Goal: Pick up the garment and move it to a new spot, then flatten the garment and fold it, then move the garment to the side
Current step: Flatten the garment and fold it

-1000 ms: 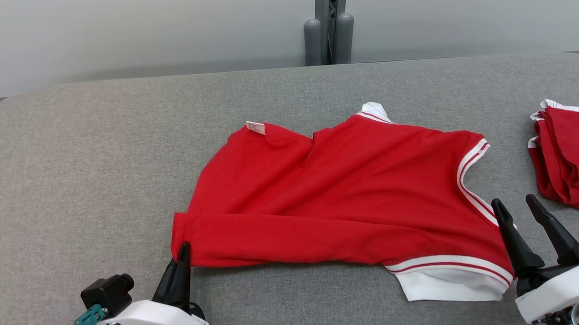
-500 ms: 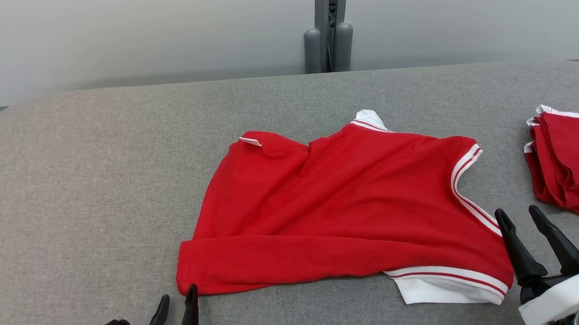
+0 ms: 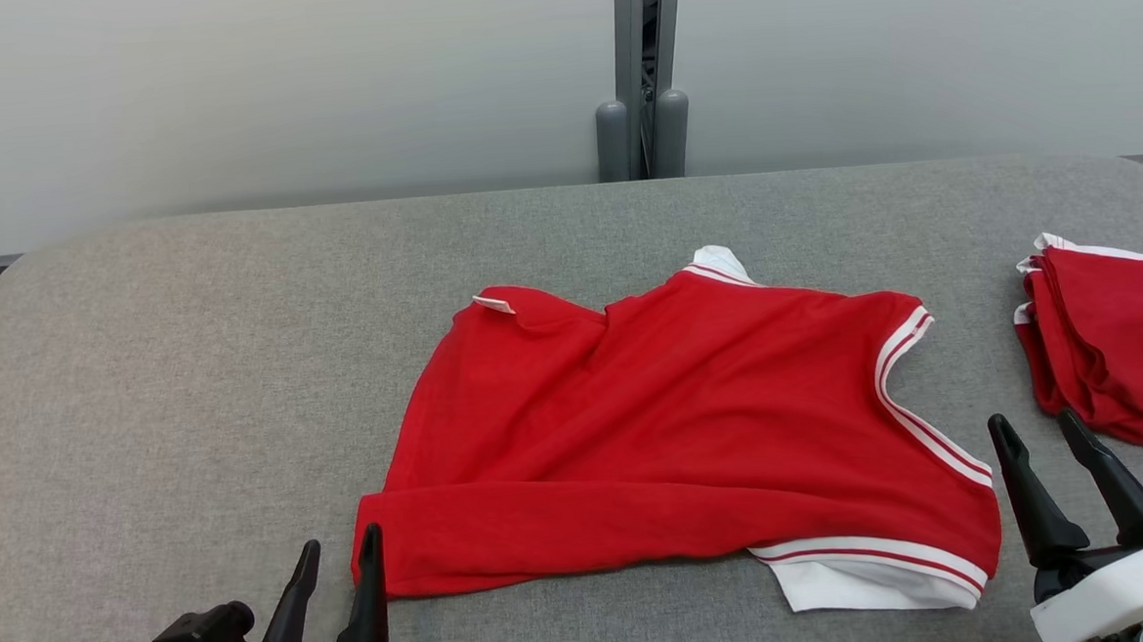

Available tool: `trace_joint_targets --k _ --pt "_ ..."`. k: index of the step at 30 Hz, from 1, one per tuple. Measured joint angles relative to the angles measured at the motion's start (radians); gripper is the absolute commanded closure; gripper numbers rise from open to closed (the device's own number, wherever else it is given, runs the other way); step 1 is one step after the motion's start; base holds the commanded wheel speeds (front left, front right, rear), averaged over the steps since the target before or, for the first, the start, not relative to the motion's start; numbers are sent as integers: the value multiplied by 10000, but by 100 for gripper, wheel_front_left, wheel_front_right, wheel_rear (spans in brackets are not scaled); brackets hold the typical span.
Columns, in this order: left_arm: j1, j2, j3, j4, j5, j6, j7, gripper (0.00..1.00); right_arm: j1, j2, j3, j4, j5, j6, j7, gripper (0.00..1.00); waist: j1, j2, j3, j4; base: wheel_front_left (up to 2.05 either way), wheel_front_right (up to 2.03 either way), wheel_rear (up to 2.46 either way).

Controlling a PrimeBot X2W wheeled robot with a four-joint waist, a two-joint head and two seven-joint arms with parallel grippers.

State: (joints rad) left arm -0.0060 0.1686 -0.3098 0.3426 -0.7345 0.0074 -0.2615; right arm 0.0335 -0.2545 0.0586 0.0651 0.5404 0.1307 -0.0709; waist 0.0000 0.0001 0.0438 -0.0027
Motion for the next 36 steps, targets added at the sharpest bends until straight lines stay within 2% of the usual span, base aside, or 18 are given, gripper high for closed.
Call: trace_joint_targets --k 11,19,27,36 --pt "58 201 -23 -1267 1095 612 2 0 35 575 -345 -372 -1298 0 -117 0 0 0 -520 -92 0 0 0" --pt "515 499 -48 -2157 1333 1085 207 0 197 1237 -466 -713 -2278 0 -113 0 0 0 -730 -5 0 0 0" --pt "1053 658 -21 -2706 1352 1423 295 0 447 1647 -554 -892 -2606 0 -132 0 0 0 -843 45 0 0 0" --pt "1173 736 -19 -2838 1365 1565 336 0 541 1848 -474 -767 -2692 0 -174 0 0 0 -906 -48 0 0 0"
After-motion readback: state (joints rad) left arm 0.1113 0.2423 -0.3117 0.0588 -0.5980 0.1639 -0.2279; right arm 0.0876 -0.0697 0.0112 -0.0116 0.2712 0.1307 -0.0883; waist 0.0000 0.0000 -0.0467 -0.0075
